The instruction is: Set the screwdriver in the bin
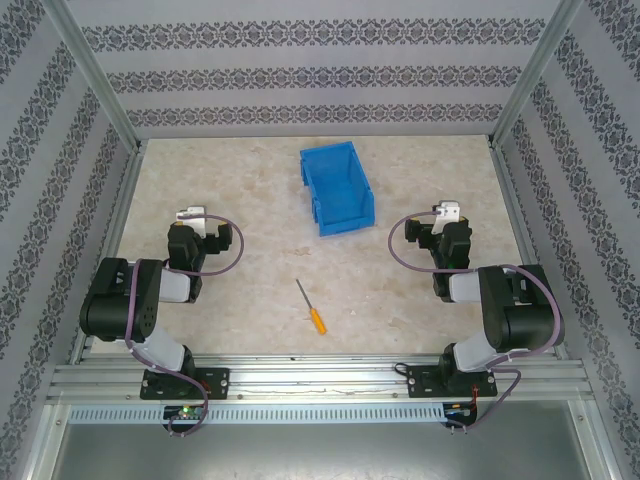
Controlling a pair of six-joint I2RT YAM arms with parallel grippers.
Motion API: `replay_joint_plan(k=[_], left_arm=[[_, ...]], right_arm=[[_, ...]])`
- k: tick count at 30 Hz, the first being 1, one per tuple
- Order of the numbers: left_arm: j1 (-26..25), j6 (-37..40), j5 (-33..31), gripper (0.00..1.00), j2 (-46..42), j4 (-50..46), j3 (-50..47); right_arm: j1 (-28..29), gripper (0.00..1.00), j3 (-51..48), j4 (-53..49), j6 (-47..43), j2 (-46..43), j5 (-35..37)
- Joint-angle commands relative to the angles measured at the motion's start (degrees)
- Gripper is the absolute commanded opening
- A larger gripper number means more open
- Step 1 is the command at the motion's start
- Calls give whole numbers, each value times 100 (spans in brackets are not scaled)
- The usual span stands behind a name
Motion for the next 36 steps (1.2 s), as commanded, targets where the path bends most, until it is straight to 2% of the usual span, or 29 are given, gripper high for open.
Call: replay_joint_plan(k=[1, 36], left_arm=[[2, 101, 53, 99, -84, -117, 65], [2, 134, 152, 99, -85, -196, 108]], right_arm=[[15, 98, 65, 205, -16, 58, -73], [-27, 98, 95, 161, 43, 63, -130]])
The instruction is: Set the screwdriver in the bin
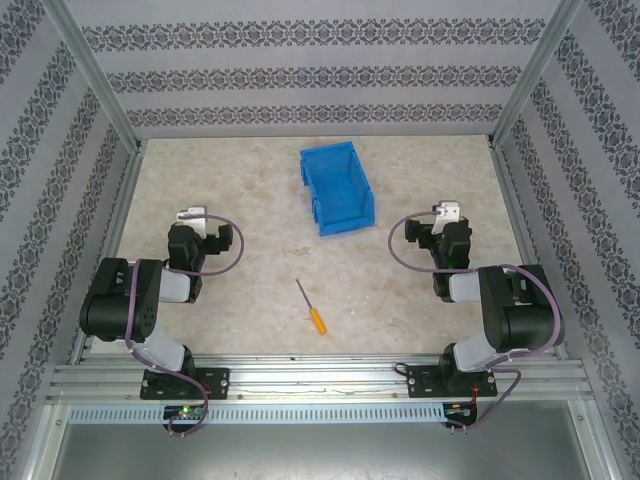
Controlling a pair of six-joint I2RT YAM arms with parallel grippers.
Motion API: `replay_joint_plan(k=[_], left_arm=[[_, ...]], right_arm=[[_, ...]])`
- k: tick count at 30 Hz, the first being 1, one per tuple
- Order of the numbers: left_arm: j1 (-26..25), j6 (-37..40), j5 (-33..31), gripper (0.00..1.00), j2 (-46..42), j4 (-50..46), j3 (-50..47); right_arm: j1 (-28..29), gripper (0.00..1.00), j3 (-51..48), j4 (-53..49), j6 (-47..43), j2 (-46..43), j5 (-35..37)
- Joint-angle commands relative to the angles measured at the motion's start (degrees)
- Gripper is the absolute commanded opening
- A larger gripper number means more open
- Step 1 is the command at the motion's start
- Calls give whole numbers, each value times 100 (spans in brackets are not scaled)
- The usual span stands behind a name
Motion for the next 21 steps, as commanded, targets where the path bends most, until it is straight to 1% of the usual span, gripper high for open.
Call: replay_joint_plan(k=[1, 4, 7, 11, 13, 15, 16, 18, 20, 21], left_arm=[[2, 126, 99, 99, -84, -139, 107], [7, 143, 126, 99, -118, -186, 130], [2, 152, 194, 99, -346, -690, 316], [2, 177, 302, 99, -830, -1842, 730], [2, 161, 283, 99, -1023, -2361, 924], [2, 243, 370, 99, -1233, -3087, 1190], [2, 298, 394, 99, -1367, -3547, 1356], [2, 368, 456, 99, -1647, -4543, 1707], [2, 583, 618, 99, -1954, -5740, 2181], [-3, 667, 648, 99, -2060, -6207, 2396]], right_arm=[[-18, 99, 87, 181, 48, 54, -121], [2, 98, 58, 199, 95, -40, 114], [1, 98, 302, -766, 106, -641, 188], [-7, 98, 628, -2001, 260, -1409, 407], [-7, 98, 879, -2718, 530, -1735, 538], [10, 98, 1335, -3876, 1009, -2052, 705], [17, 98, 1714, -4769, 1348, -2179, 787], [36, 98, 2253, -6043, 1846, -2372, 737], [45, 98, 2457, -6781, 2304, -2721, 375], [54, 98, 2376, -6842, 2453, -2950, 87]])
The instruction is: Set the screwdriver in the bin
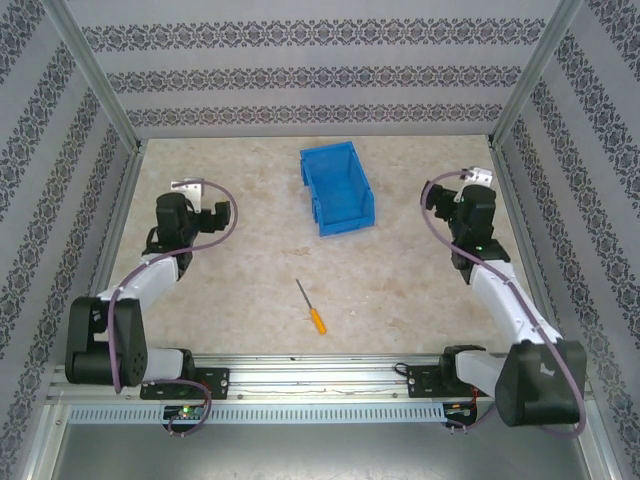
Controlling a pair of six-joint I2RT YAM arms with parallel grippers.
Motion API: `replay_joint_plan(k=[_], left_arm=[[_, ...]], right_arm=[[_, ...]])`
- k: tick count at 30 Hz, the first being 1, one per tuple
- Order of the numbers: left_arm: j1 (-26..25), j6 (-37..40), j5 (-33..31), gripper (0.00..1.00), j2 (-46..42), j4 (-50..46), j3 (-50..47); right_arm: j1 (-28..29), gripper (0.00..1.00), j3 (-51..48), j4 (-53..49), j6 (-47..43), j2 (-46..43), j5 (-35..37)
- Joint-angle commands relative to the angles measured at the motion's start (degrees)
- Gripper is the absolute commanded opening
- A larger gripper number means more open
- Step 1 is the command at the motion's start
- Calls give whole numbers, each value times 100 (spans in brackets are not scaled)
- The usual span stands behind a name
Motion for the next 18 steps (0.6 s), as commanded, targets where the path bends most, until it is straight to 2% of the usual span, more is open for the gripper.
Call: replay_joint_plan(k=[1, 3, 4, 6, 8, 11, 15, 18], left_arm=[[-4, 452, 284, 99, -461, -2530, 757], [-8, 589, 355, 99, -594, -3427, 1237], [-9, 599, 305, 99, -653, -3819, 1460], [-9, 616, 242, 99, -735, -4505, 1844], [-8, 712, 302, 99, -780, -5093, 2212], [-8, 751, 316, 99, -893, -5538, 2465], [-9, 851, 540, 99, -1008, -5954, 2652], [-9, 912, 664, 99, -1074, -6191, 2679]], right_arm=[[54, 98, -66, -1741, 1206, -773, -718], [201, 98, -451, -1599, 1598, -1385, -1188], [450, 98, -465, -1846, 1616, -1640, -1139], [1323, 98, -390, -2524, 1521, -1955, -514], [2480, 98, -287, -3234, 1525, -2092, 388], [3693, 98, -65, -4150, 1871, -1814, 1082], [5174, 98, 205, -4668, 2118, -873, 1317], [5912, 98, 494, -4848, 2247, -127, 1441]])
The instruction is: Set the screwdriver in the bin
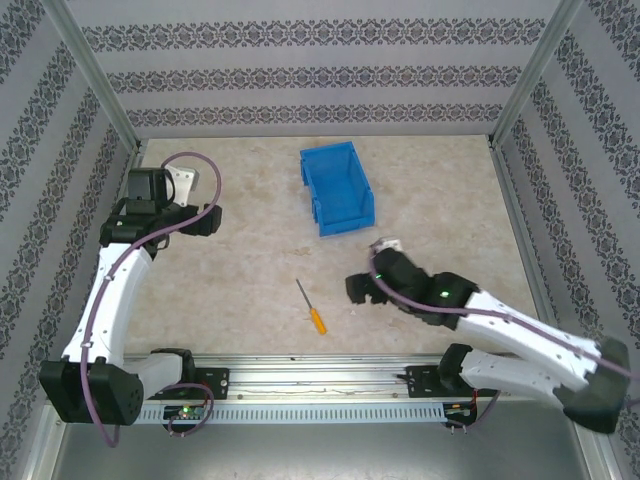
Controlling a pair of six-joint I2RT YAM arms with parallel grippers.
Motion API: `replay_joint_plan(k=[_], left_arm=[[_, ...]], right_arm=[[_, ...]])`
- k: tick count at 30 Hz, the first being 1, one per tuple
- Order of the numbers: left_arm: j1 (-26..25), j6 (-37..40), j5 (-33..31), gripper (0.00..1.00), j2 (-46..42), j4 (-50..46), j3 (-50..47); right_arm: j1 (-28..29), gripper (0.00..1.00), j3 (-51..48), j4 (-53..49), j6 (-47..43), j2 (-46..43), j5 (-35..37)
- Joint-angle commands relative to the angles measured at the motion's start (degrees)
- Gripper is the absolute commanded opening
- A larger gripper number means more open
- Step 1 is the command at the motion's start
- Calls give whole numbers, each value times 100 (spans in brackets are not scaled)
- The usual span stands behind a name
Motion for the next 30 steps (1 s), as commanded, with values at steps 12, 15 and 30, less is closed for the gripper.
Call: replay_joint_plan(k=[12, 15, 30], left_arm=[[-7, 468, 343, 99, -688, -1137, -34], [-7, 429, 364, 99, -806, -1122, -121], [-5, 273, 523, 99, -887, -1266, -25]], right_arm=[[1309, 77, 976, 12, 321, 2556, -703], [1391, 75, 1086, 110, 341, 2836, -773], [1384, 58, 1715, -51, 347, 4148, -991]])
